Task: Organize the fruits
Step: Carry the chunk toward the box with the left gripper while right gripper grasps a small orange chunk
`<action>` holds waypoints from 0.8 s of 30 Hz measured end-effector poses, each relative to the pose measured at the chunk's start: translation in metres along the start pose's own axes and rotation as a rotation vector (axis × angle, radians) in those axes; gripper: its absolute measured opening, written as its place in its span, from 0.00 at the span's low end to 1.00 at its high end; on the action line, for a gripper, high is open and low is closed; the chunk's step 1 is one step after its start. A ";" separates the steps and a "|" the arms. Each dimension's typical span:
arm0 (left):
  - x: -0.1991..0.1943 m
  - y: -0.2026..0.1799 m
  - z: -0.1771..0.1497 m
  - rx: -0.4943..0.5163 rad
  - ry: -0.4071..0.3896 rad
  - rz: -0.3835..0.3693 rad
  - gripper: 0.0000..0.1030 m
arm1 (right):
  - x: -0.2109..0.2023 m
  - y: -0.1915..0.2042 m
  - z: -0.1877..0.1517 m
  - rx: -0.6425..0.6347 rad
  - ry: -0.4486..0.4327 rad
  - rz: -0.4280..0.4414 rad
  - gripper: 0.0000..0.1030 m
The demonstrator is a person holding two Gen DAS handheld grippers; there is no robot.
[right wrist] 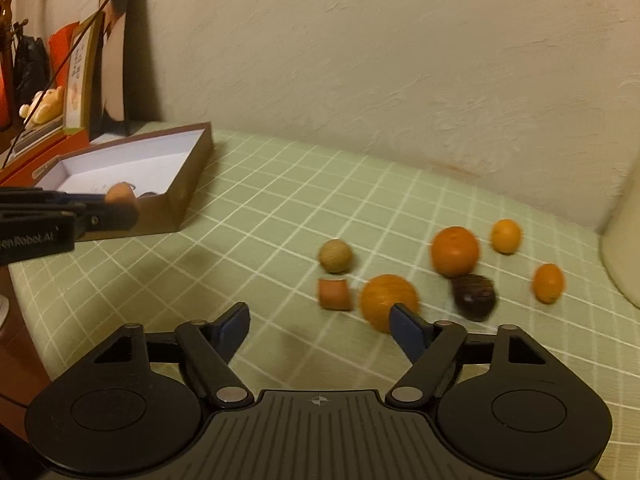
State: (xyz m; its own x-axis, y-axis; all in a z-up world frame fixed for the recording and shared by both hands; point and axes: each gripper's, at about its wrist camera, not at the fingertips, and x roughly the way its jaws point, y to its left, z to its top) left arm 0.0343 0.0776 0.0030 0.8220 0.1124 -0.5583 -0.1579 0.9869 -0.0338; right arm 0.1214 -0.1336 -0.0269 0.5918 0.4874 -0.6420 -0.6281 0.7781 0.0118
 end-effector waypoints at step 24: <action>-0.017 0.062 -0.004 -0.096 -0.016 0.084 0.12 | 0.037 0.003 0.014 0.040 0.023 -0.134 0.41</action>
State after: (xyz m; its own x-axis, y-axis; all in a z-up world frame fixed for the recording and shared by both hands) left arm 0.0083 0.1366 0.0071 0.8125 0.1964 -0.5489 -0.2772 0.9585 -0.0673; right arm 0.1486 -0.1077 -0.0405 0.6570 0.3695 -0.6571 -0.5235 0.8508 -0.0450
